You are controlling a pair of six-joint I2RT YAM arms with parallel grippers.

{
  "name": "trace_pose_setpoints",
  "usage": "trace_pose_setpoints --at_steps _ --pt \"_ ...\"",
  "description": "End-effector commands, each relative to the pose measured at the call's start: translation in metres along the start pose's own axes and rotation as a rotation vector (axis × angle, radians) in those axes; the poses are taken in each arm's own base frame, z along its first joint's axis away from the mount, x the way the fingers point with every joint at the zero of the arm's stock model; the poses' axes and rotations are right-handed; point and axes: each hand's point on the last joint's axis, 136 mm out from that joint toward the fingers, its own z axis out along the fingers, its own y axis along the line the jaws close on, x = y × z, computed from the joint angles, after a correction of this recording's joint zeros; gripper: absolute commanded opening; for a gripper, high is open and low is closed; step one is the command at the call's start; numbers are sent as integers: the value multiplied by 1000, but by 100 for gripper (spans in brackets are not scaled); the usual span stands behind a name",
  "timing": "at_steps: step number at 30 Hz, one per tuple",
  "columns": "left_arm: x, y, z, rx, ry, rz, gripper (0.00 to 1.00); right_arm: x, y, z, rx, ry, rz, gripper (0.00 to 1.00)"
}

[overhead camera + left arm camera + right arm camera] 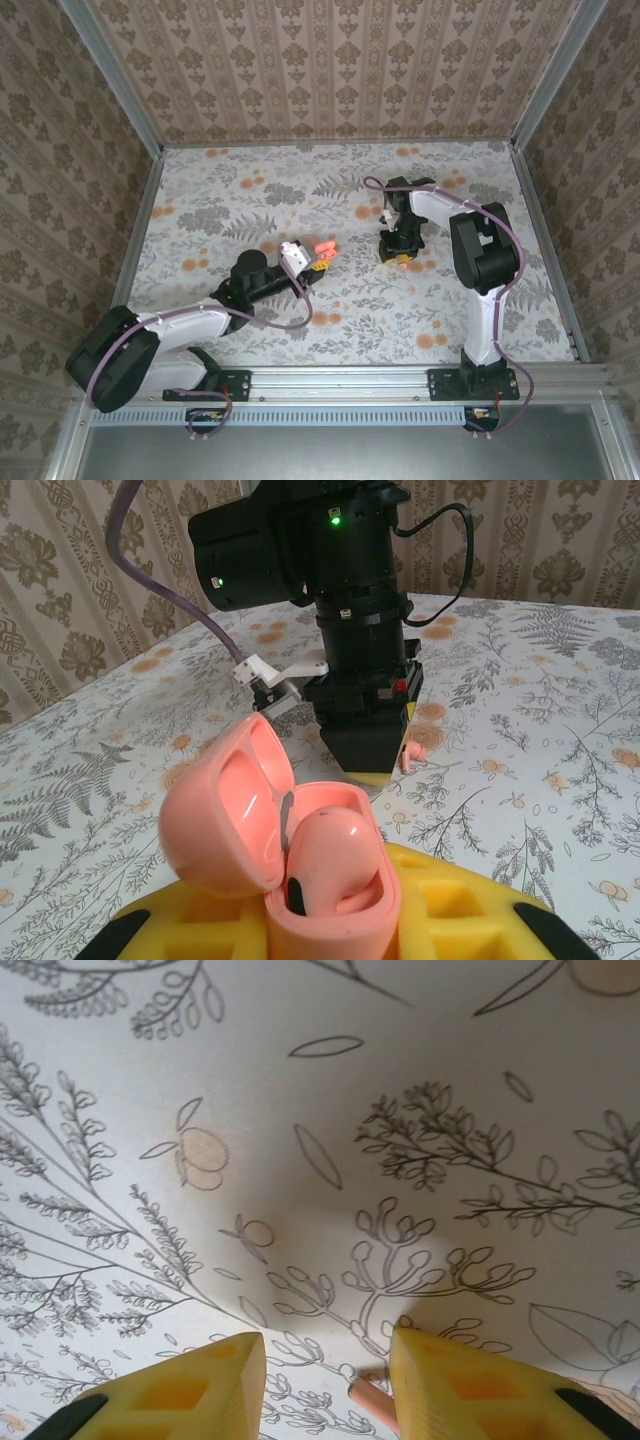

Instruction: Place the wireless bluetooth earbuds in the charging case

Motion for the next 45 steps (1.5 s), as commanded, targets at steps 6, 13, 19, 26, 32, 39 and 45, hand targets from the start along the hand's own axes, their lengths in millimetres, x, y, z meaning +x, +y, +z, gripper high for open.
trace_pose_setpoints --at_steps 6,13,19,26,32,39,45 --pt "-6 -2 -7 -6 -22 1 14 33 13 4 -33 89 -19 35" --pt "-6 -3 -10 -8 -24 2 14 44 14 6 -28 100 -16 35" --pt "-6 -5 -11 -10 -25 6 14 50 15 5 -21 98 -18 35" --pt "-7 -5 -14 -10 -27 8 14 50 17 -3 -17 80 -18 35" --pt "-10 -6 -14 -8 -32 16 14 50 17 -46 25 18 -74 35" --pt "-12 -7 -14 -1 -35 22 14 71 -20 -90 231 35 -268 39" --pt "-10 -8 -16 -6 -29 21 14 67 -31 -83 242 35 -246 45"
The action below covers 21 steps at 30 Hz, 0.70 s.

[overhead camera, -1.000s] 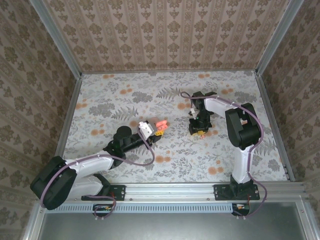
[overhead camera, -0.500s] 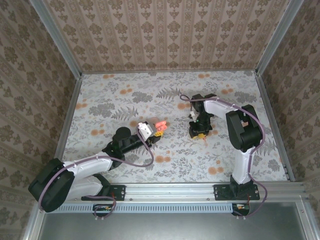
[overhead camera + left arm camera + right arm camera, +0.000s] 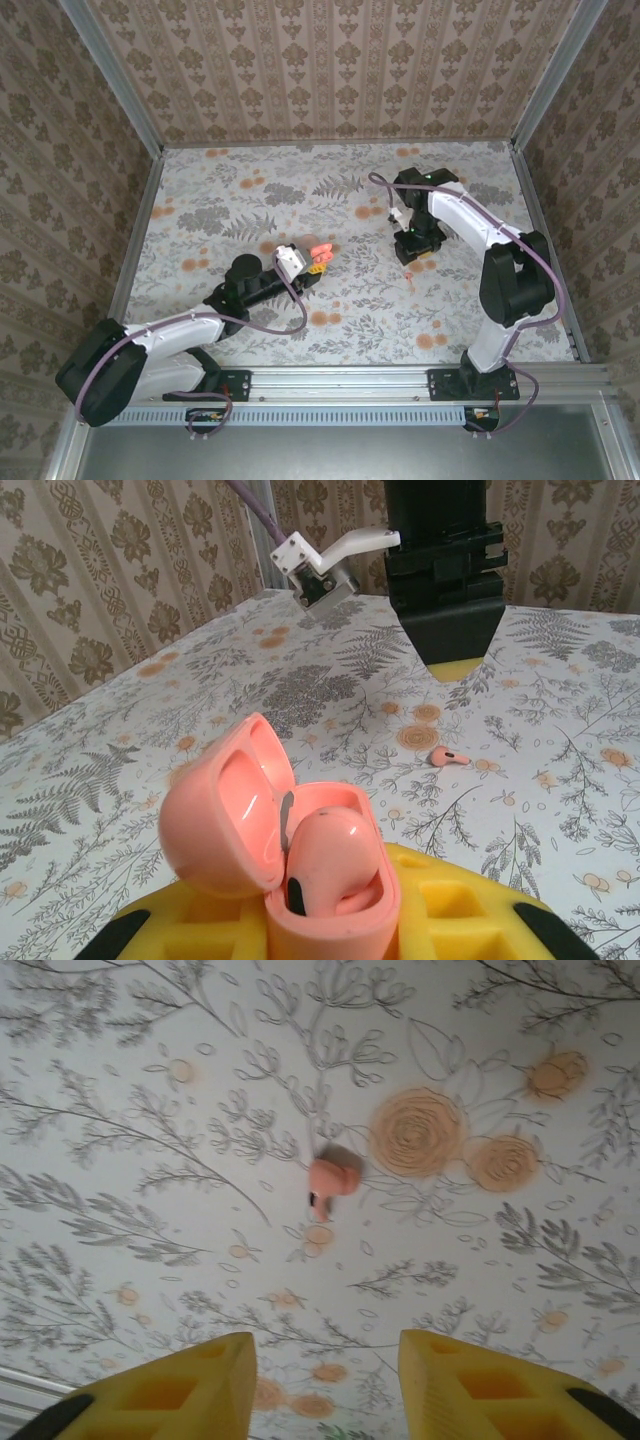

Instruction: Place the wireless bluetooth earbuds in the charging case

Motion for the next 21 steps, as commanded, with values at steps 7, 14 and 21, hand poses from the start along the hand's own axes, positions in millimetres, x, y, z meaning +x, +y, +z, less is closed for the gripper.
trace_pose_setpoints --at_steps 7,14,21 --pt "-4 -3 -7 -3 -6 23 14 2 2 35 -34 109 6 47" --pt "-3 -2 -7 -9 -2 18 14 -6 8 53 -78 130 32 47" --pt "-2 -2 -7 -12 3 18 14 -2 6 66 -63 166 41 47"
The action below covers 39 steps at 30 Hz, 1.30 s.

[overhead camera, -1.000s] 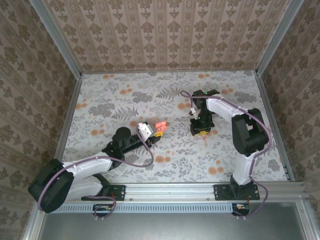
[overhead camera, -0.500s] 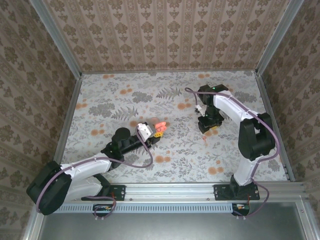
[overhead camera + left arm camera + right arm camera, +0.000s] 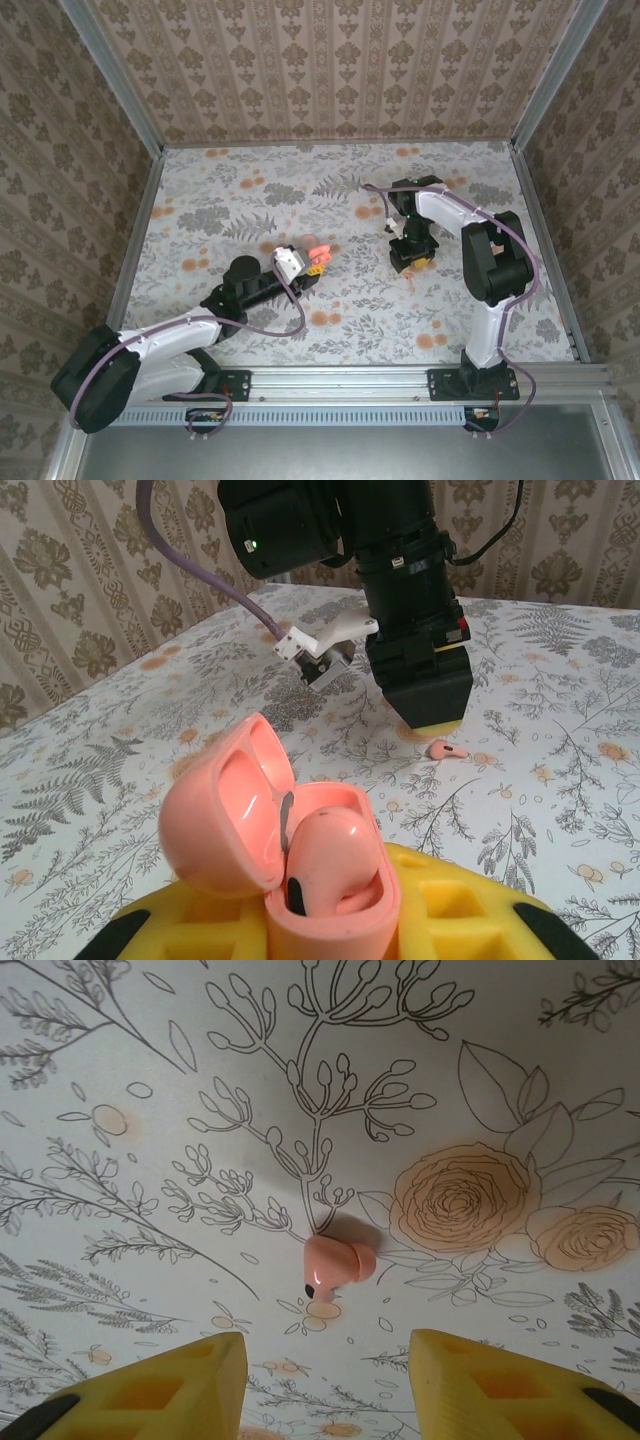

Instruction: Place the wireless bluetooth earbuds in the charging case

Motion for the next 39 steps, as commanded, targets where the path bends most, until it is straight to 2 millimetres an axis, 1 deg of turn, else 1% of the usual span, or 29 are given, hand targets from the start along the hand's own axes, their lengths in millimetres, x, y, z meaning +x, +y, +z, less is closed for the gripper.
trace_pose_setpoints --at_steps 1,6,28,39 --pt "-4 -1 -2 -5 -12 21 14 5 1 12 -7 41 20 47" --pt "-3 -1 -1 -5 -11 22 14 8 2 19 -18 62 24 46" --pt "-3 0 -1 -6 -10 23 14 4 6 32 -41 65 52 43" --pt "-3 -1 0 -3 -10 24 14 4 4 40 -33 80 59 41"
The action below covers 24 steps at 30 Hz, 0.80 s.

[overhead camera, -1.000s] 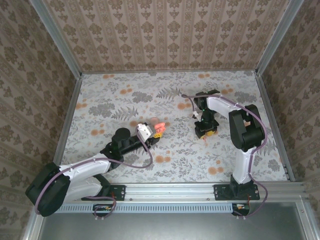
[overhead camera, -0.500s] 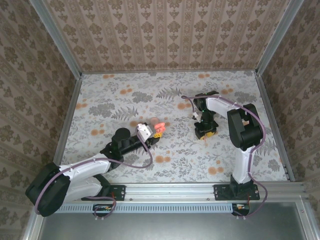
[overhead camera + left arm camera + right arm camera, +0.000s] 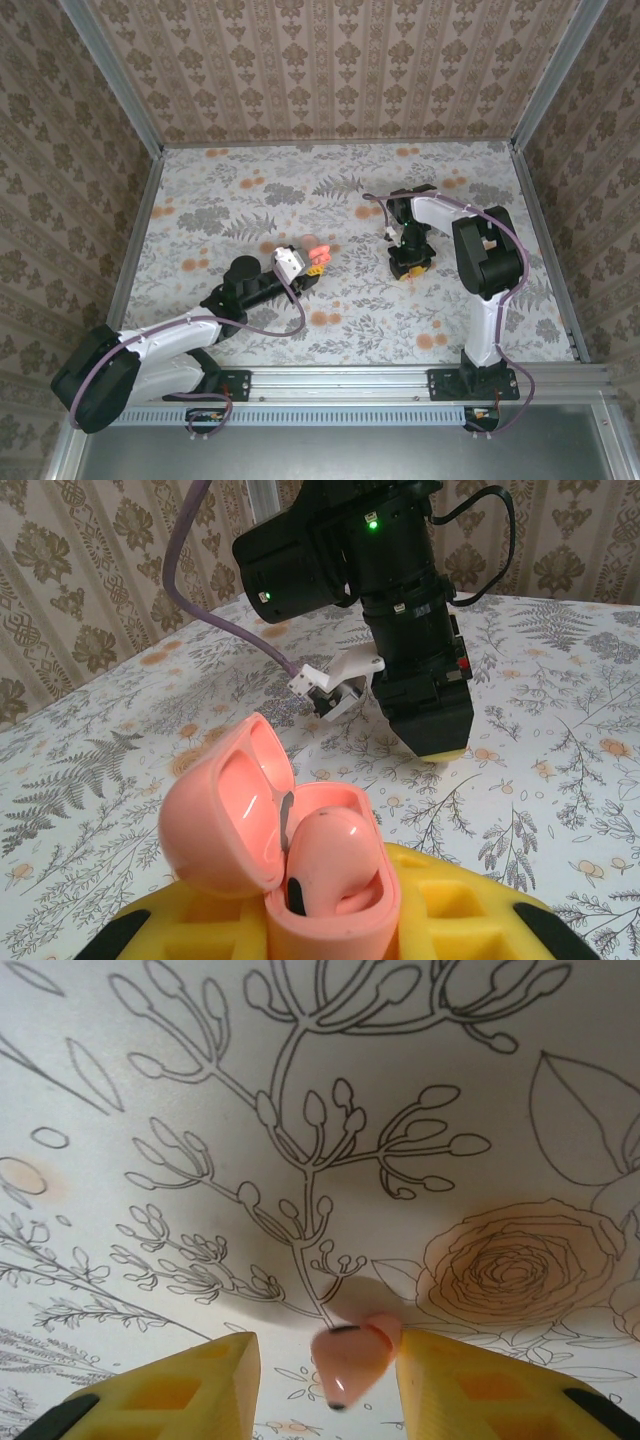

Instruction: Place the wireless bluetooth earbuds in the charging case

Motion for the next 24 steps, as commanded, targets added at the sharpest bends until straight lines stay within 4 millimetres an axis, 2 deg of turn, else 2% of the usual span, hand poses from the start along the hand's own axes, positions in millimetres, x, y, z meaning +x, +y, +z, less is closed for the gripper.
trace_pose_setpoints --at_steps 1,18,24 --pt "-5 -2 0 1 -16 26 14 4 1 9 -5 32 17 41" --pt "-5 -2 0 3 -17 25 14 5 -2 12 13 37 29 28" --pt "-4 -2 0 4 -16 21 14 6 -1 3 13 8 34 26"
